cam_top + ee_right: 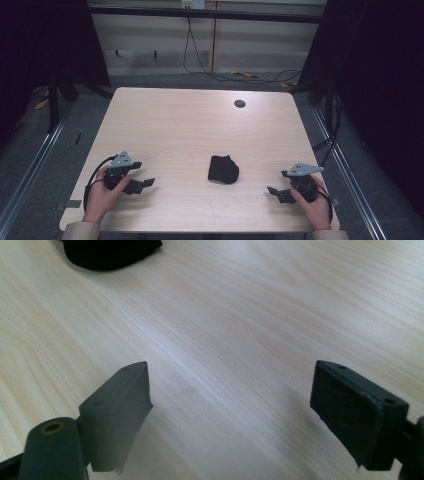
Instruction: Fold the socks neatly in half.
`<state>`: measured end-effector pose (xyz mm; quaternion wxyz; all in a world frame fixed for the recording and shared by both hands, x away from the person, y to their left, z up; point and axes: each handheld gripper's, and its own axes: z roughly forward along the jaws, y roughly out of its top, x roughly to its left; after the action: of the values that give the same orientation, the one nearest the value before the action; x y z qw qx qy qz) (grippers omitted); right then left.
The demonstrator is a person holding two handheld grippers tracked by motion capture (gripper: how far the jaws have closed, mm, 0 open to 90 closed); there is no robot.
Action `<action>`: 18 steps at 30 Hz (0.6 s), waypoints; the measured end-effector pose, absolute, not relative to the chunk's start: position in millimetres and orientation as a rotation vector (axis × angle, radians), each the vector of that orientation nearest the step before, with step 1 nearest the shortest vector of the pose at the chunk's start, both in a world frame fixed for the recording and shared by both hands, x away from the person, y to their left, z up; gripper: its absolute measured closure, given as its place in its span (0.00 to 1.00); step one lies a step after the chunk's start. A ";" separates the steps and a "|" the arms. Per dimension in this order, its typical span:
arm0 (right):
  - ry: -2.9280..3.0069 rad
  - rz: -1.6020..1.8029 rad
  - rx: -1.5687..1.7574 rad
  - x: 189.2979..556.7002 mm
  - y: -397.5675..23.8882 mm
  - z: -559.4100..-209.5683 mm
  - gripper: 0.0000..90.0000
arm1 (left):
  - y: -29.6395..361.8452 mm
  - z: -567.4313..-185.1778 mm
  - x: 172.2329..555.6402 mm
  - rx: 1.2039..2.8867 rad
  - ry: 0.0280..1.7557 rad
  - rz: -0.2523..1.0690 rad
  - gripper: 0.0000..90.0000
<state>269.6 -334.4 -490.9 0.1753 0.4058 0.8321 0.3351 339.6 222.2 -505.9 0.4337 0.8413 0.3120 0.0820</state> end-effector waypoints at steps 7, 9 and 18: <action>2.350 0.909 1.142 268.5 -339.3 -492.6 0.18 | 231.9 -511.1 336.5 2.155 0.763 0.236 0.17; 2.354 0.896 1.144 268.3 -339.3 -493.2 0.18 | 235.5 -512.0 335.6 2.150 0.768 0.236 0.17; 2.350 0.904 1.142 268.9 -340.8 -495.3 0.17 | 248.7 -515.0 333.1 2.172 0.800 0.264 0.17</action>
<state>268.9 -340.8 -495.3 0.1872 0.4057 0.8350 0.3212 333.1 248.7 -515.0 0.3950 0.8565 0.3155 0.1042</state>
